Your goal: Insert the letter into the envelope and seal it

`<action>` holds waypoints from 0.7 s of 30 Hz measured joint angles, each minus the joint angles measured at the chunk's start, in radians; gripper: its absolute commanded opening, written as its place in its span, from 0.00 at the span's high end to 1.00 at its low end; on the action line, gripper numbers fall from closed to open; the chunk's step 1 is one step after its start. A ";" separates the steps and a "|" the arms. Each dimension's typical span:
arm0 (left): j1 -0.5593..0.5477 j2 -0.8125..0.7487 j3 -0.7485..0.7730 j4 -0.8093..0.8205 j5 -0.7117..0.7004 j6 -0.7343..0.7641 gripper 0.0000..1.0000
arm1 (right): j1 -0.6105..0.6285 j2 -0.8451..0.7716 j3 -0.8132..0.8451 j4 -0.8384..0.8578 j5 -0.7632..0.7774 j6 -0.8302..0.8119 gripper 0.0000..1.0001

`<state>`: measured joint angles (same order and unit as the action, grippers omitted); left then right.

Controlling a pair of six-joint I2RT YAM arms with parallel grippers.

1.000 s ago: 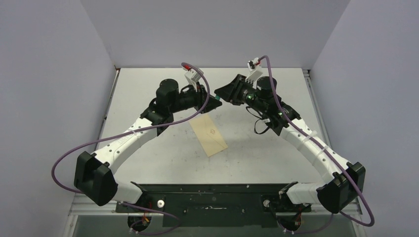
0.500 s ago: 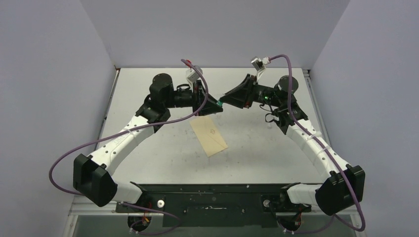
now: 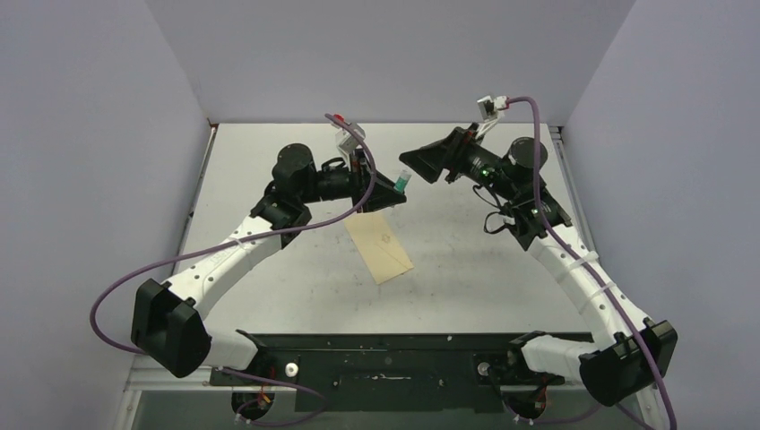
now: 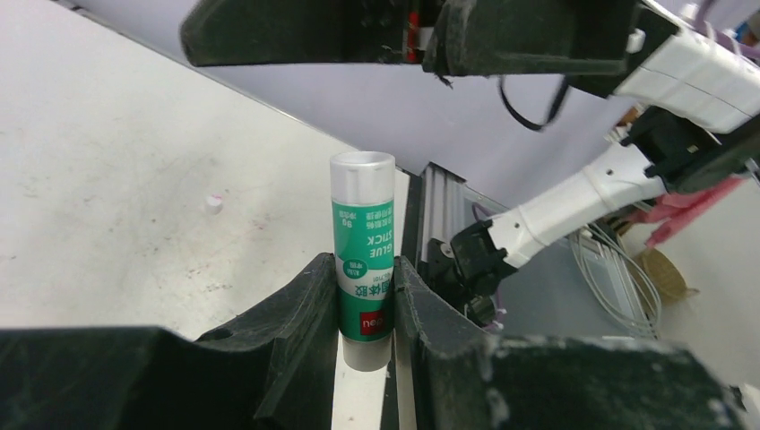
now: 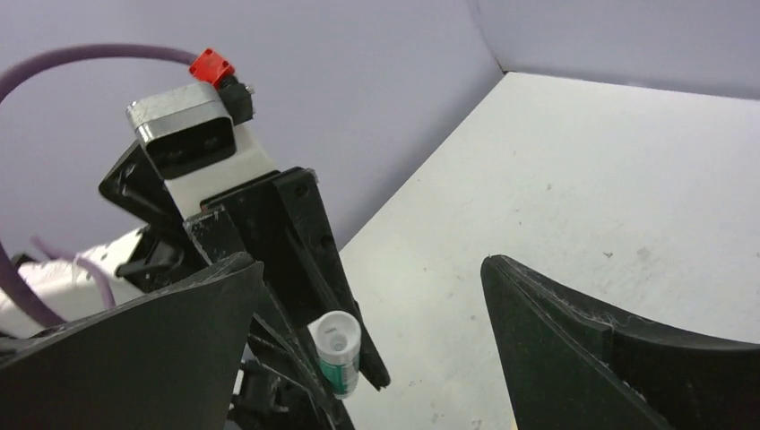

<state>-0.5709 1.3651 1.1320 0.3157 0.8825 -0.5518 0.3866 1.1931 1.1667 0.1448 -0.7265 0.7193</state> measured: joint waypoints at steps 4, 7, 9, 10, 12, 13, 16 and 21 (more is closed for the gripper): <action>-0.007 0.000 -0.004 -0.034 -0.092 0.031 1.00 | 0.088 -0.003 0.000 -0.056 0.176 0.031 0.12; -0.010 -0.003 -0.004 -0.062 -0.150 0.048 1.00 | 0.156 -0.002 0.001 -0.090 0.241 0.044 0.30; -0.011 -0.004 -0.004 -0.078 -0.179 0.059 1.00 | 0.173 0.005 0.006 -0.112 0.261 0.050 0.46; -0.011 -0.005 -0.004 -0.085 -0.192 0.062 1.00 | 0.176 0.010 0.009 -0.119 0.272 0.052 0.54; -0.011 -0.008 -0.004 -0.094 -0.207 0.065 1.00 | 0.176 0.017 0.010 -0.135 0.298 0.058 0.63; -0.011 -0.011 -0.004 -0.099 -0.216 0.066 1.00 | 0.176 0.018 0.010 -0.146 0.309 0.062 0.66; -0.012 -0.017 -0.004 -0.105 -0.225 0.067 1.00 | 0.175 0.019 0.010 -0.158 0.330 0.073 0.77; -0.012 -0.027 -0.004 -0.116 -0.225 0.064 1.00 | 0.175 0.019 0.010 -0.158 0.326 0.077 0.95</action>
<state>-0.5831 1.3376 1.1278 0.2001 0.6571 -0.4873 0.5613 1.2118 1.1770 -0.0132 -0.4007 0.7959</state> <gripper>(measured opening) 0.225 0.238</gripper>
